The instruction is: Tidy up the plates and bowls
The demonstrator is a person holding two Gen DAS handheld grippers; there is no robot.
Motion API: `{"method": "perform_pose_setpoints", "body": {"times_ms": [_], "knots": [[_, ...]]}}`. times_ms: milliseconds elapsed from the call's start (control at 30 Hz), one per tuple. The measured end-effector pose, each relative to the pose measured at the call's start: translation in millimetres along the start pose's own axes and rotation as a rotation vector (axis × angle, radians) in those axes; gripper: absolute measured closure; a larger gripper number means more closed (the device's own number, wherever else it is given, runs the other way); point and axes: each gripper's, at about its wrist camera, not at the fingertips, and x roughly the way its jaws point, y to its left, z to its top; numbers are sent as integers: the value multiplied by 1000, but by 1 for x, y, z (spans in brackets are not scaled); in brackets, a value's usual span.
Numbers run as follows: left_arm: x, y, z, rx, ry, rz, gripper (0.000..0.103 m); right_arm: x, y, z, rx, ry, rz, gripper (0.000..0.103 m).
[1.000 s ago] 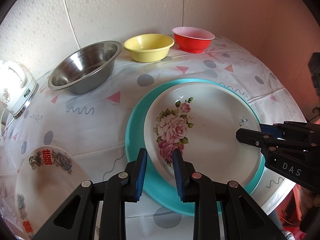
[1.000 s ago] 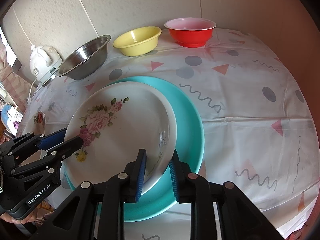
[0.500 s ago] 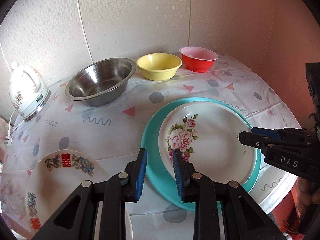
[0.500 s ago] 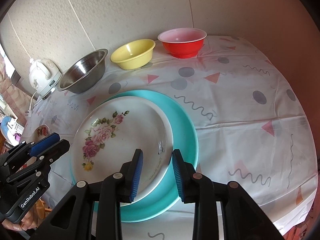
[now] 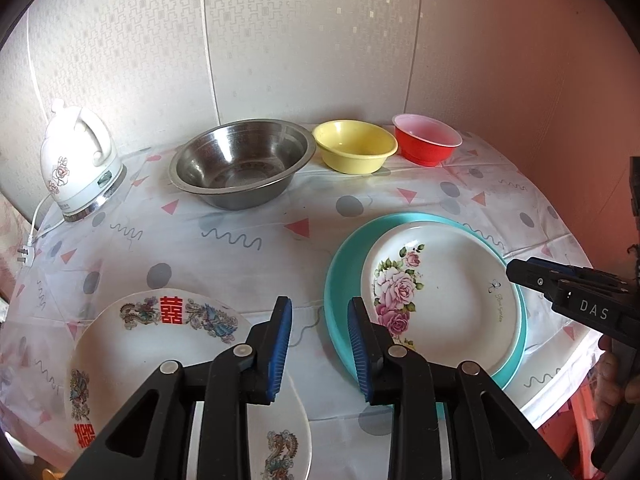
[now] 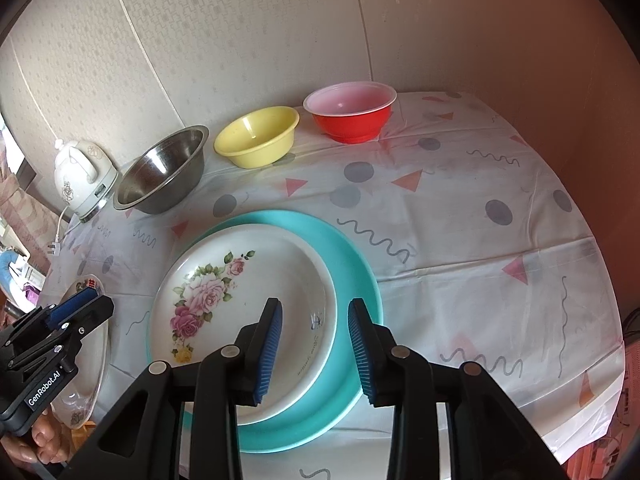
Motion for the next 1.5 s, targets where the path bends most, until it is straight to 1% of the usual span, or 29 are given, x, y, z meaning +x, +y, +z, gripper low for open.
{"method": "perform_pose_setpoints", "body": {"times_ms": [133, 233, 367, 500, 600, 733, 833, 1033, 1100, 1167, 1267, 1433, 1467, 1500], "knots": [[-4, 11, -1, -15, -15, 34, 73, -1, 7, 2, -15, -6, 24, 68], [-6, 25, -3, -43, -9, 44, 73, -2, 17, 3, -36, 0, 97, 68], [-8, 48, -6, -92, -4, 80, 73, -1, 43, 3, -100, 15, 198, 68], [-13, 75, -12, -143, -3, 108, 73, 8, 73, 0, -152, 78, 348, 68], [-17, 97, -16, -182, -3, 132, 73, 16, 100, -6, -209, 128, 420, 68], [-27, 127, -26, -231, -13, 155, 73, 28, 130, -17, -266, 190, 486, 68], [-36, 150, -36, -268, -20, 159, 73, 39, 147, -23, -297, 229, 501, 67], [-44, 195, -63, -352, -1, 190, 73, 56, 165, -34, -340, 283, 478, 66], [-45, 208, -73, -381, 7, 180, 73, 60, 165, -37, -344, 299, 474, 66], [-44, 215, -80, -394, 17, 150, 73, 64, 166, -37, -346, 311, 477, 66], [-39, 216, -88, -396, 31, 102, 72, 69, 170, -38, -347, 324, 480, 66], [-29, 202, -90, -368, 39, 10, 72, 74, 179, -41, -373, 330, 492, 66], [-26, 199, -90, -361, 44, 9, 71, 75, 181, -41, -380, 330, 492, 66], [-24, 195, -89, -349, 42, 27, 71, 75, 183, -42, -389, 330, 490, 66]]}}
